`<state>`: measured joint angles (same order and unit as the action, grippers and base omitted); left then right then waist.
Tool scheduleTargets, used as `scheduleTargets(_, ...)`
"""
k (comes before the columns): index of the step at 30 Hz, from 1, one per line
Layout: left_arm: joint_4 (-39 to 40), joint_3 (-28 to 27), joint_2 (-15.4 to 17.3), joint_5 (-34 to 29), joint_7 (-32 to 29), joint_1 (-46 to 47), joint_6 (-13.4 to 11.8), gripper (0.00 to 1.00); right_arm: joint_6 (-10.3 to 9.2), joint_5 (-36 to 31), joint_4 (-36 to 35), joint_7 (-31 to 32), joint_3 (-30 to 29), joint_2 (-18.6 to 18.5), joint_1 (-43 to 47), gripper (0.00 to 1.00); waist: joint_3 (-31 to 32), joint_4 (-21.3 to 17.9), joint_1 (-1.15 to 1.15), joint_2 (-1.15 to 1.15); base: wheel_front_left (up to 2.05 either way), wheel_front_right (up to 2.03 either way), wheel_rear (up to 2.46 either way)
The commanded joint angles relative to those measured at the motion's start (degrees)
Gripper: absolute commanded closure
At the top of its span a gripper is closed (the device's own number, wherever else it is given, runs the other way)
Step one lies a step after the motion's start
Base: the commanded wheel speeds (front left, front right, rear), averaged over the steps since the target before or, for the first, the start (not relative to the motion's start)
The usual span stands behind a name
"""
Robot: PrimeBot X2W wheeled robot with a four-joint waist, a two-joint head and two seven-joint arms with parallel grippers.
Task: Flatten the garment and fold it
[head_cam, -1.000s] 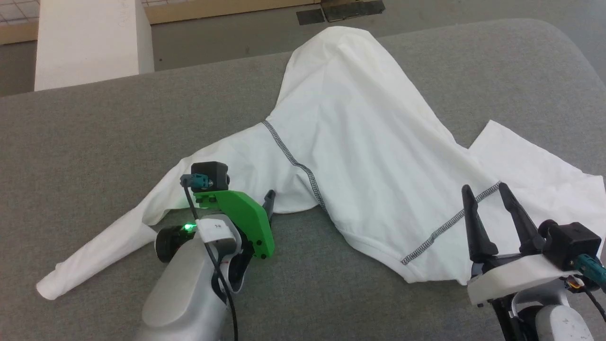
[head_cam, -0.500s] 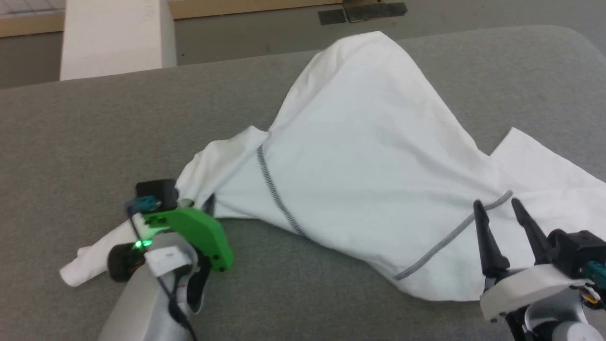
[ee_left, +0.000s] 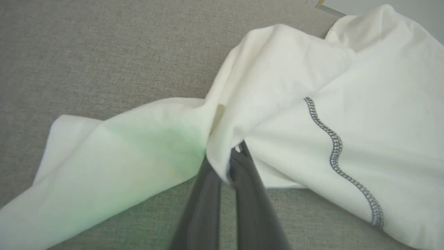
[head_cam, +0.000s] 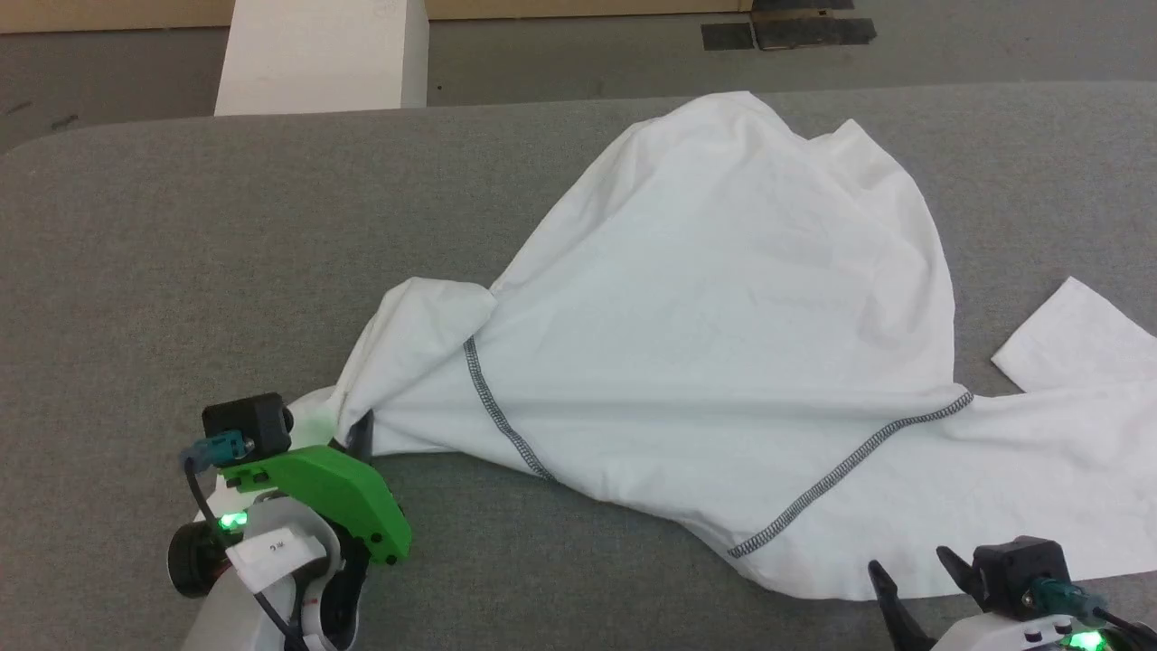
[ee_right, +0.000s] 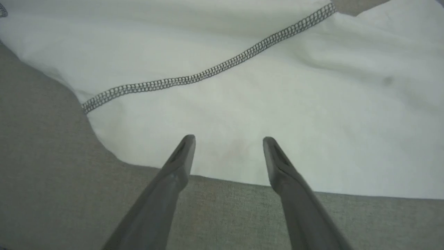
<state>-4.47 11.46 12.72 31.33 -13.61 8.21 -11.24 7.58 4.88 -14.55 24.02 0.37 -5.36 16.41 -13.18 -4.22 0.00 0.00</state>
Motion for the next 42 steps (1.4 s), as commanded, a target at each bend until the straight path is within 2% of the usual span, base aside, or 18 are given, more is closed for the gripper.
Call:
scheduleTargets(1,0.31,-0.36,0.19,0.45,0.06,-0.48,-0.40,1.00,-0.09,-0.90,0.44,-0.24,0.30,-0.63,-0.05,0.00,-0.36,0.16,0.00,0.00,0.00,0.00,0.00)
scheduleTargets(10,0.77,0.44,-0.17,0.72,0.10,1.28,0.12,1.00,-0.09,-4.20,10.76,-2.61,1.94,-3.01,-4.88,0.00,-2.58,1.35,0.00,0.00,0.00,0.00,0.00)
scheduleTargets(16,0.60,0.88,-0.35,0.93,0.21,1.86,0.40,1.00,-0.09,-1.72,18.83,0.46,4.39,-4.50,-6.48,0.00,-3.28,1.97,0.00,0.00,0.00,0.00,0.00)
scheduleTargets(17,0.58,0.95,-0.40,1.00,0.21,1.91,0.44,1.00,-0.09,-0.46,20.09,1.23,4.75,-4.45,-6.56,0.51,-3.34,2.02,0.00,0.00,0.00,0.00,0.00)
scheduleTargets(18,0.56,1.00,-0.41,1.04,0.21,1.95,0.46,1.00,-0.09,0.60,20.95,1.85,4.99,-4.38,-6.60,0.70,-3.36,2.06,0.00,0.00,0.00,0.00,0.00)
scheduleTargets(19,0.50,1.08,-0.41,1.08,0.20,2.00,0.51,1.00,-0.09,1.83,21.74,2.48,5.85,-4.60,-6.63,0.94,-3.36,2.12,0.00,0.00,0.00,0.00,0.00)
scheduleTargets(20,0.45,1.14,-0.43,1.11,0.20,2.04,0.54,1.00,-0.09,2.78,22.22,2.75,6.12,-4.72,-6.66,1.00,-3.34,2.12,0.00,0.00,0.00,0.00,0.00)
scheduleTargets(26,0.04,1.43,-0.50,1.42,0.37,1.84,0.73,1.00,-0.09,7.14,23.13,0.66,6.82,-5.51,-7.27,1.00,-2.34,1.89,0.00,0.00,0.00,0.00,0.00)
scheduleTargets(32,1.02,1.21,-0.69,1.80,2.09,1.73,1.27,1.00,-0.09,8.85,19.38,-3.75,5.72,-6.47,-6.93,1.00,-0.23,1.65,0.00,0.00,0.00,0.00,0.00)
scheduleTargets(37,4.88,-0.11,-0.85,3.24,4.98,2.10,2.81,1.00,-0.09,9.02,9.47,-3.98,3.22,-8.21,-6.95,1.00,1.96,0.96,0.00,0.00,0.00,0.00,0.00)
scheduleTargets(42,10.52,-0.17,0.37,5.10,3.85,4.79,5.65,1.00,-0.09,6.01,-5.75,2.41,1.06,-9.23,-8.07,1.00,3.11,0.52,0.00,0.00,0.00,0.00,0.00)
